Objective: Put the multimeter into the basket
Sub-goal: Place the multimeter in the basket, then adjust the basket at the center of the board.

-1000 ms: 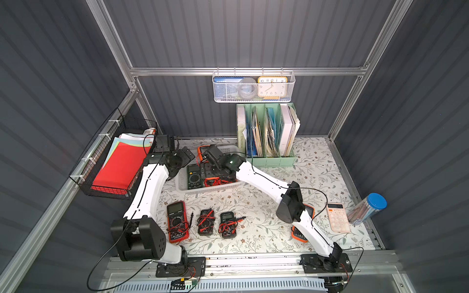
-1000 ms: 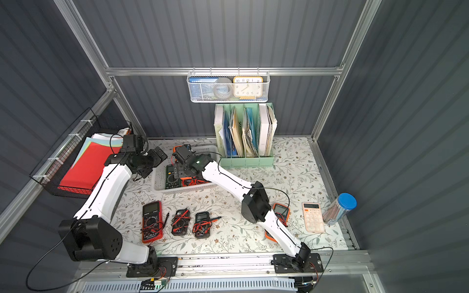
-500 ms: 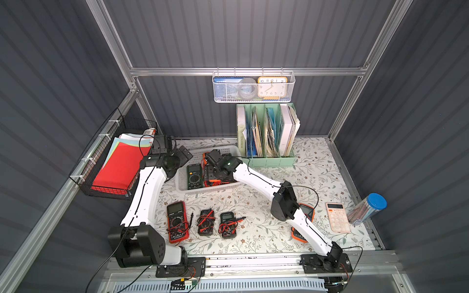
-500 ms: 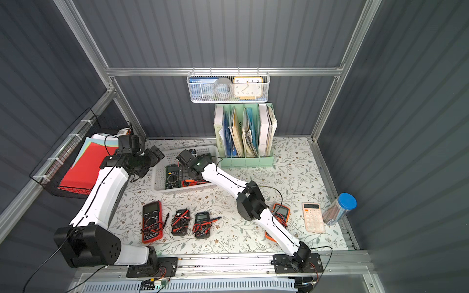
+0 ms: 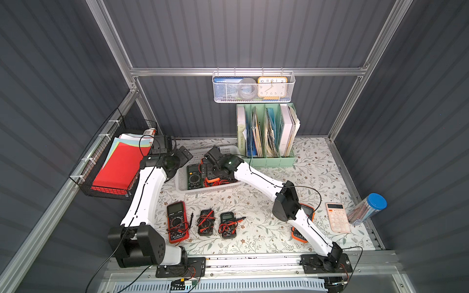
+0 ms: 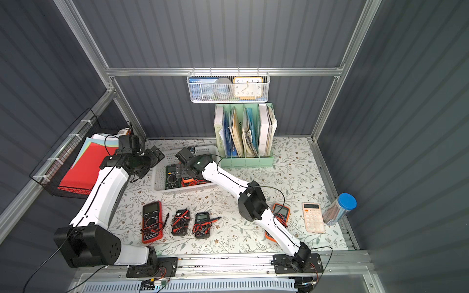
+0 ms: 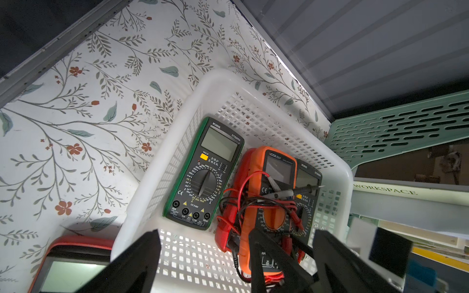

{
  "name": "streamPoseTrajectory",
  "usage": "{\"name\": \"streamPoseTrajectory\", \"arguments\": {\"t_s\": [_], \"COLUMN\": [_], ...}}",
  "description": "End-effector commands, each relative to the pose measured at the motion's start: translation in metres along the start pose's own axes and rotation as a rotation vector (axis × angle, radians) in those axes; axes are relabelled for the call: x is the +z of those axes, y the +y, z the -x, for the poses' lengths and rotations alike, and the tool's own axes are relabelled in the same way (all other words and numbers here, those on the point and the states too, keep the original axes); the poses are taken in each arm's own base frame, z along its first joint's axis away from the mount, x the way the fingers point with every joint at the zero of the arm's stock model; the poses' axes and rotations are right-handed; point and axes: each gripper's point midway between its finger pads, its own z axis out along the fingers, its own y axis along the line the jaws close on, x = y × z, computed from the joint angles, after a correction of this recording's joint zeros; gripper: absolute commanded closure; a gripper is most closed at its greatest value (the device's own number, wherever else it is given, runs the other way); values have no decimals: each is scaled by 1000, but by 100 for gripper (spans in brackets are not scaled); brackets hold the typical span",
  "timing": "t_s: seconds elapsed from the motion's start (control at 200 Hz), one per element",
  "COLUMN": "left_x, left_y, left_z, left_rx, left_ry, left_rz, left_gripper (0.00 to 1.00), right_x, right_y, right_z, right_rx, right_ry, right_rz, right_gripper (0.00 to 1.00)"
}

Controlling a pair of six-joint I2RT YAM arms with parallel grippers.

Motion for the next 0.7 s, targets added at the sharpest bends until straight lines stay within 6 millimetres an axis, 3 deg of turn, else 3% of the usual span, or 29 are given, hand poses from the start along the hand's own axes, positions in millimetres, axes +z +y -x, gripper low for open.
{"name": "streamPoseTrajectory", "arguments": {"t_s": [0.0, 0.095, 0.125, 0.185, 0.44, 0.54, 0.695], "left_x": [-15, -18, -29, -36, -74, -74, -79], "left_y": [-4, -3, -11, -12, 11, 39, 81], "left_z": [2, -1, 10, 12, -24, -55, -86], "left_rx": [-1, 60, 79, 96, 141, 167, 216], "left_ry": [-2, 5, -29, -38, 26, 112, 204], "left_rz": [-24, -21, -40, -38, 0, 83, 244], "left_gripper": [1, 1, 1, 1, 1, 1, 1], "right_x": [-22, -34, -42, -57, -129, -155, -184], "right_y": [11, 17, 20, 27, 43, 36, 3], "right_z": [16, 19, 22, 28, 41, 34, 7], "right_rx": [3, -3, -5, -17, -70, -85, -87], "right_ry": [-46, -56, -64, -85, -126, -134, -141], "right_rz": [34, 58, 70, 95, 186, 198, 183], "right_gripper": [1, 1, 1, 1, 1, 1, 1]}}
